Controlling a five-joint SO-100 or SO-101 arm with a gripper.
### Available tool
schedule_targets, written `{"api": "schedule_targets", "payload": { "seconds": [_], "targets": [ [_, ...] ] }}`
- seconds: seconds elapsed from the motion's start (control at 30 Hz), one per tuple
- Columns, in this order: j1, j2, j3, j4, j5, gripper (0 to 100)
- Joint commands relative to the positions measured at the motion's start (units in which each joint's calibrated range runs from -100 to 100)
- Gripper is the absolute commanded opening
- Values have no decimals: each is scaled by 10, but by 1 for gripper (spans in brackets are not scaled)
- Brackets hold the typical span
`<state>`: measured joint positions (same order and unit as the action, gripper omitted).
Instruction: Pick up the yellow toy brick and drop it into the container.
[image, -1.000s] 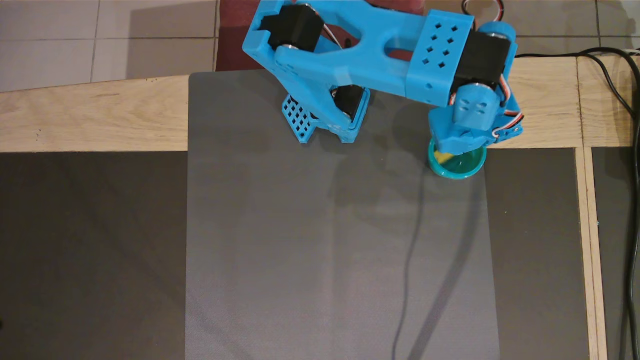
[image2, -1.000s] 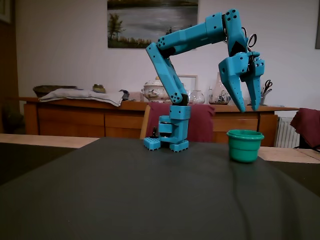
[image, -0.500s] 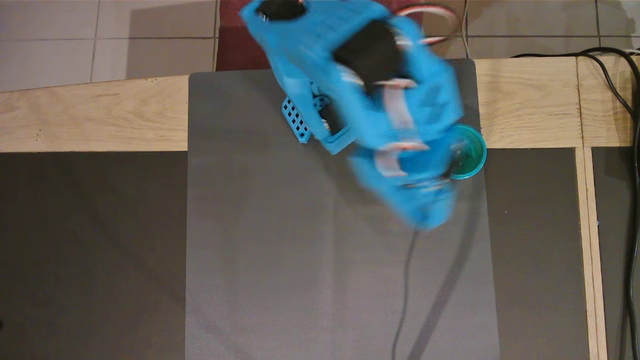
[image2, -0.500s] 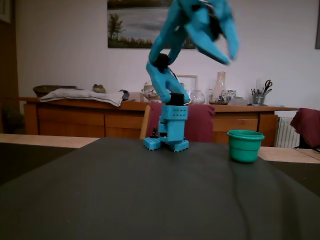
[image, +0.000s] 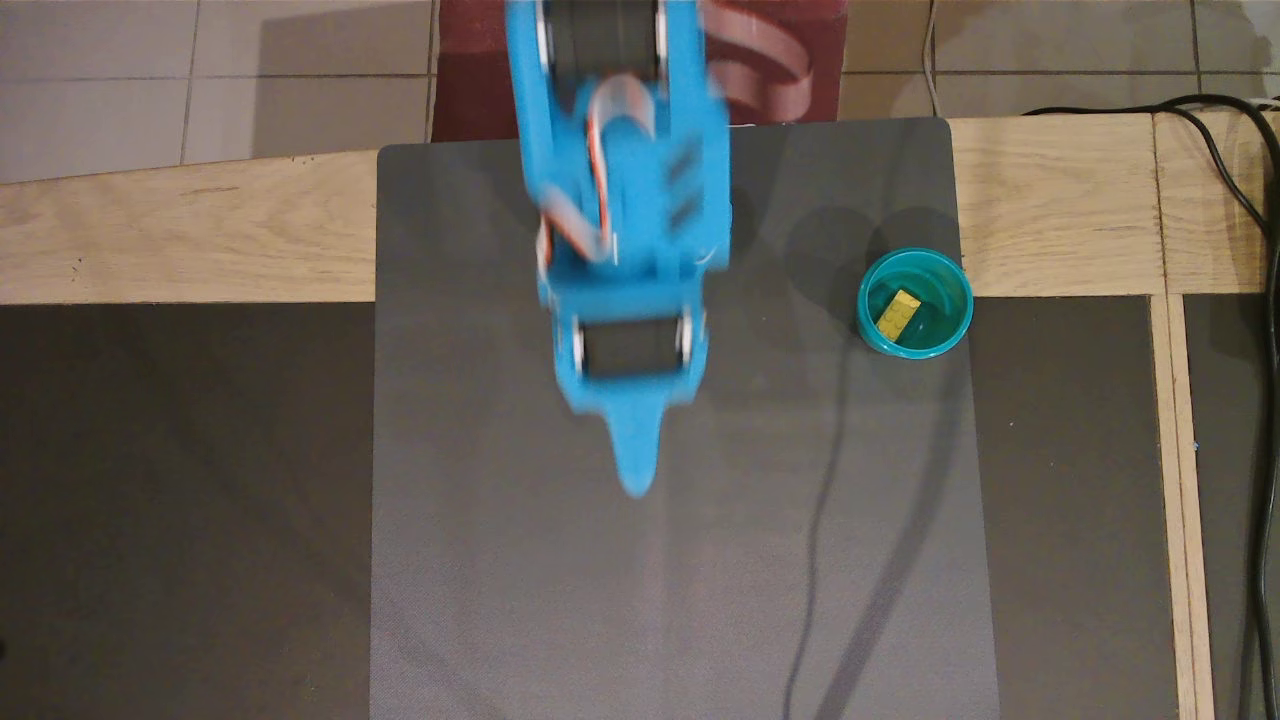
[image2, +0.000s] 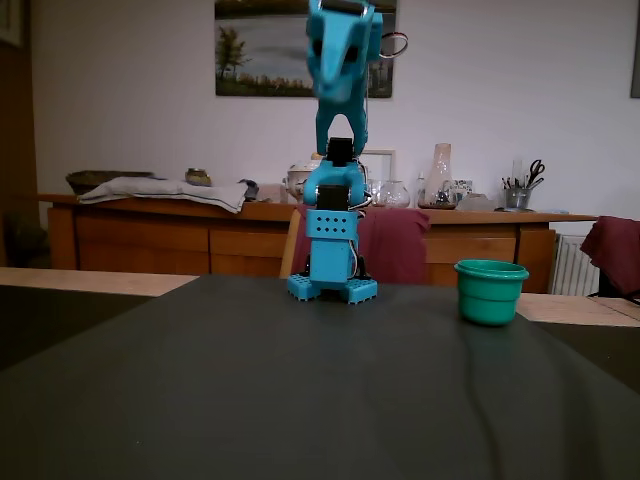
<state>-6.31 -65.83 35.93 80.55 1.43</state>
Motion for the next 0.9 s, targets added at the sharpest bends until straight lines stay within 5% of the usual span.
{"api": "schedule_targets", "payload": {
  "seconds": [0.0,0.27,0.63,0.87],
  "targets": [
    [5,-2,107,-83,-4,0],
    [5,-2,333,-220,-4,0],
    [5,-26,366,-172,-4,0],
    [5,-255,492,-133,0,0]
  ]
}}
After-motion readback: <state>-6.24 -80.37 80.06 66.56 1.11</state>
